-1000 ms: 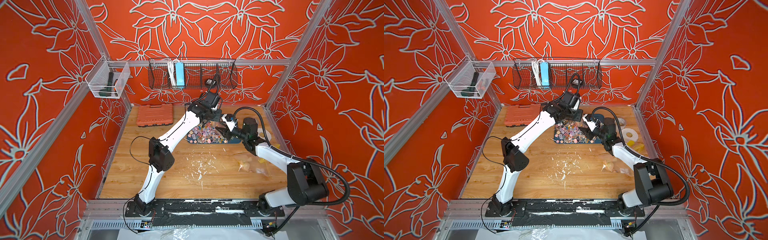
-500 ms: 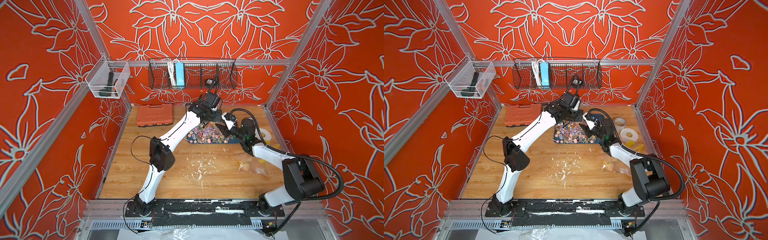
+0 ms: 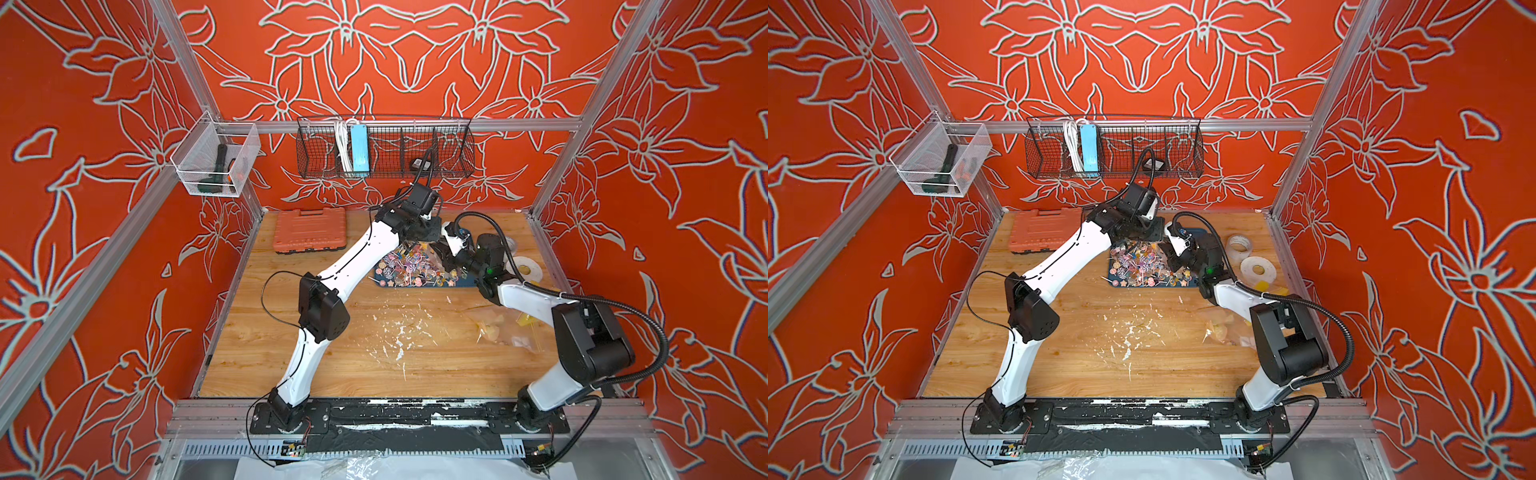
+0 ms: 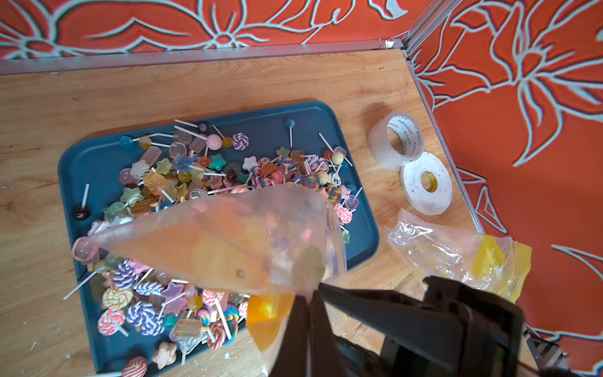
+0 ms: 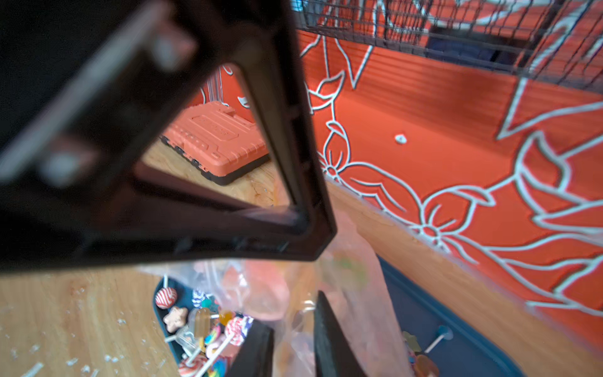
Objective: Pour candies out of the ziploc bag
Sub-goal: 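Pour the candies out of the ziploc bag onto the tray.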
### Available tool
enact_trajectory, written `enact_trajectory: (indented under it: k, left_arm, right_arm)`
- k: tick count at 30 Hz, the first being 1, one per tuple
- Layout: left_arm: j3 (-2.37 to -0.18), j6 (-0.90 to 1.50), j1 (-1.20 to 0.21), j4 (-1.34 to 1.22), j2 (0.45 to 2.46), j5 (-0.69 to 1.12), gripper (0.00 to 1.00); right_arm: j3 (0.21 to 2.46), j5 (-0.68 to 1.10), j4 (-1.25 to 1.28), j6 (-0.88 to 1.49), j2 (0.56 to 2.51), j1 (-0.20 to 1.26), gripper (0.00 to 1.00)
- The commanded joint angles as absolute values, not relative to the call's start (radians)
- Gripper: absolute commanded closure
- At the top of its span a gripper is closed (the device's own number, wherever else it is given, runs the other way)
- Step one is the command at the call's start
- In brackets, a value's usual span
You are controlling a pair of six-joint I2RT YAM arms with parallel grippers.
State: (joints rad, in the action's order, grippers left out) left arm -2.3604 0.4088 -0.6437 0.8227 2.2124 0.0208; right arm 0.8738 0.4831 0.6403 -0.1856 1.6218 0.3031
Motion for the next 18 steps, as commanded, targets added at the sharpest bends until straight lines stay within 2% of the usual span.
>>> enact_trajectory:
  k: [1, 6, 13, 18]
  left_arm:
    - [-2.384, 0.422, -0.635, 0.812, 2.24, 0.036, 1.0]
    - [-2.386, 0.422, -0.634, 0.802, 2.258, 0.04, 1.0]
    - [-2.402, 0.416, -0.63, 0.782, 2.273, 0.032, 1.0]
    - [-2.41, 0.407, -0.628, 0.785, 2.278, 0.025, 0.77]
  right_arm:
    - [0.915, 0.49, 0.662, -0.181, 1.644, 0.307, 0.91]
    - [0.931, 0.476, 0.656, -0.194, 1.669, 0.305, 1.0]
    - [0.947, 0.468, 0.677, -0.202, 1.705, 0.298, 1.0]
    - [0.941, 0.508, 0.729, -0.163, 1.712, 0.271, 1.0]
